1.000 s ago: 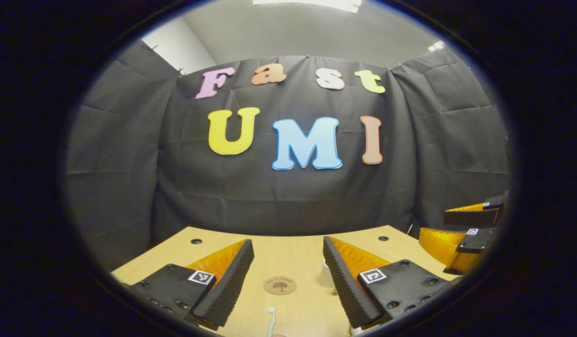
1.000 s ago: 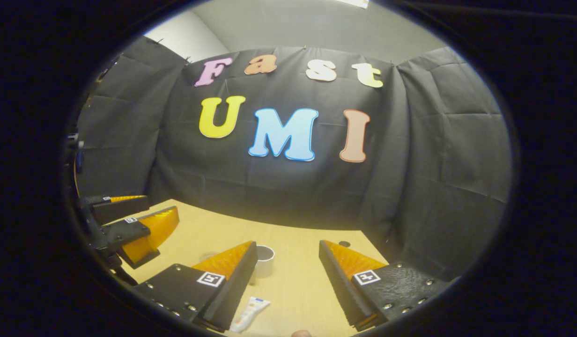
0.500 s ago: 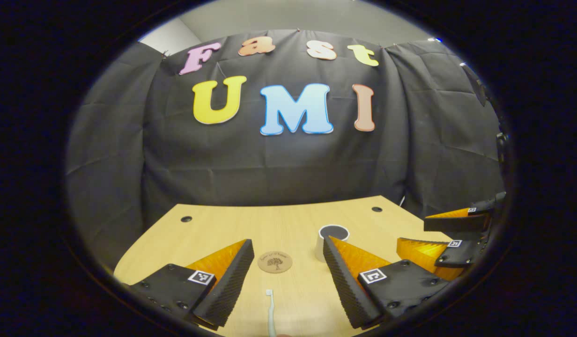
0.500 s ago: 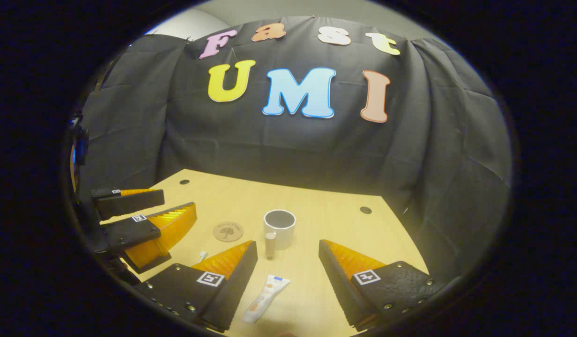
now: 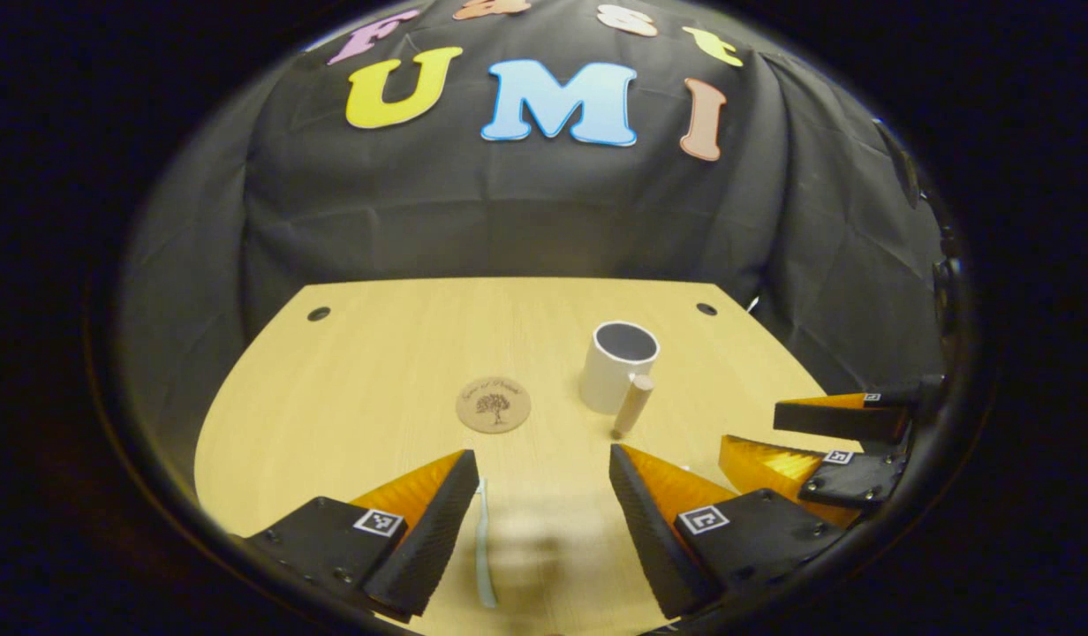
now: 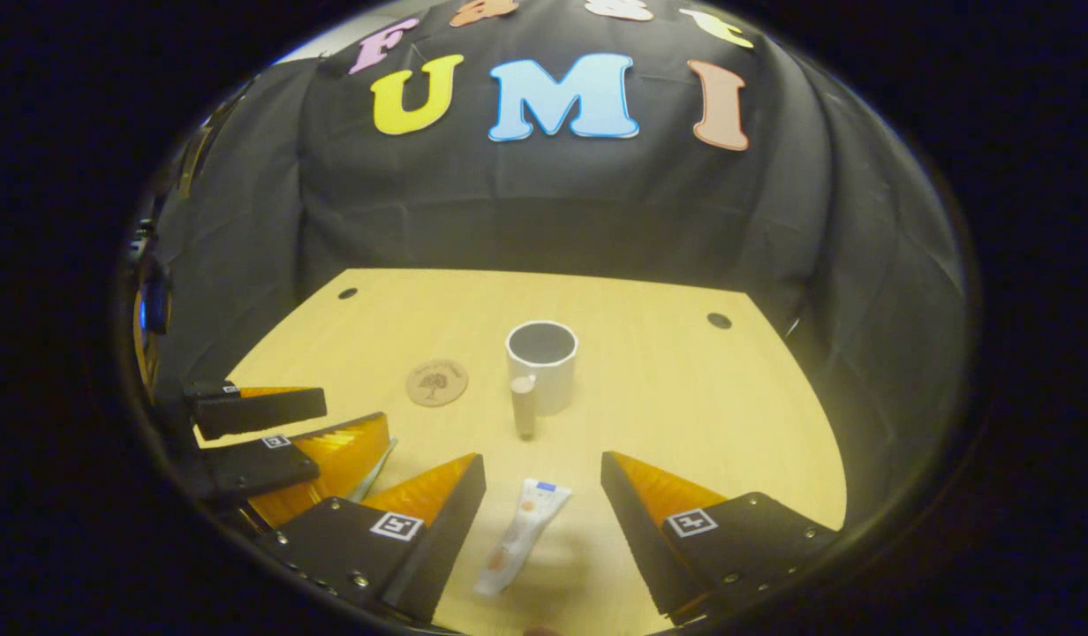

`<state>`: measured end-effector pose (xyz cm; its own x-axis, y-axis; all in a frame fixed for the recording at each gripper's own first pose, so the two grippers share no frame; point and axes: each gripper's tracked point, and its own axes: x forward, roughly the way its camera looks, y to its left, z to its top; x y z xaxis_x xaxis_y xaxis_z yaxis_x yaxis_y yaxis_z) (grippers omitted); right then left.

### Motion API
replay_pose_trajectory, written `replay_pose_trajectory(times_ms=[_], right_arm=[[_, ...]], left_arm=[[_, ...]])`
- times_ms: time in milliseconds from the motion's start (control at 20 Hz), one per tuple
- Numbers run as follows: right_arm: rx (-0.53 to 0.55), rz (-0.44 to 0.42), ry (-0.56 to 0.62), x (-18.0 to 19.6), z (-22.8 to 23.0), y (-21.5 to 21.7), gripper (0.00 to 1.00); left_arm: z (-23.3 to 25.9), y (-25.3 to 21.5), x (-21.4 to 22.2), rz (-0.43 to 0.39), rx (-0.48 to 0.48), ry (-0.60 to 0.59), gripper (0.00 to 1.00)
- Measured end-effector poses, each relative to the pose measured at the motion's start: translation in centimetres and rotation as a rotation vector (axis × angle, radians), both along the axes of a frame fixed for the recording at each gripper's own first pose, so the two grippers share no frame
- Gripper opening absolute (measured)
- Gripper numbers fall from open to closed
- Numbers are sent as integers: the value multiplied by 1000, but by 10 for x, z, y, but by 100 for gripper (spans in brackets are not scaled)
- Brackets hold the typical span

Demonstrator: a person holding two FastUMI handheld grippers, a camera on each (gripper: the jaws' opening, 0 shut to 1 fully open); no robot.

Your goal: Put the toothbrush and toothpaste on the desktop into the cup, then pick up the cup and place it on the coaster on the desktop.

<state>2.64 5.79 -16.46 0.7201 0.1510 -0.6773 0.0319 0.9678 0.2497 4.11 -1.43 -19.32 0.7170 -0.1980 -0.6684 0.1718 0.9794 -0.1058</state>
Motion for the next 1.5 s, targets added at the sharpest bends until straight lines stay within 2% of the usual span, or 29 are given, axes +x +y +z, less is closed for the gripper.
replay_pose_trajectory(times_ms=[300, 450, 600, 900, 1150, 1400, 1500], right_arm=[[126, 46, 178, -11, -38, 26, 87], [164, 60, 263, -19, -58, 33, 87], [175, 64, 338, -23, -76, 35, 84], [183, 39, 452, -27, -102, 35, 87], [173, 41, 509, -27, -115, 37, 87], [192, 32, 550, -23, -123, 42, 85], [181, 30, 557, -22, -126, 43, 87]], left_arm=[[-50, 15, -22, 33, 21, 247, 96], [-74, 20, -28, 46, 36, 344, 98], [-96, 27, -34, 43, 70, 422, 98], [-127, 39, -49, 36, 66, 582, 99], [-142, 44, -55, -3, 109, 669, 99], [-147, 52, -56, -6, 176, 688, 97], [-146, 53, -55, -13, 198, 678, 92]])
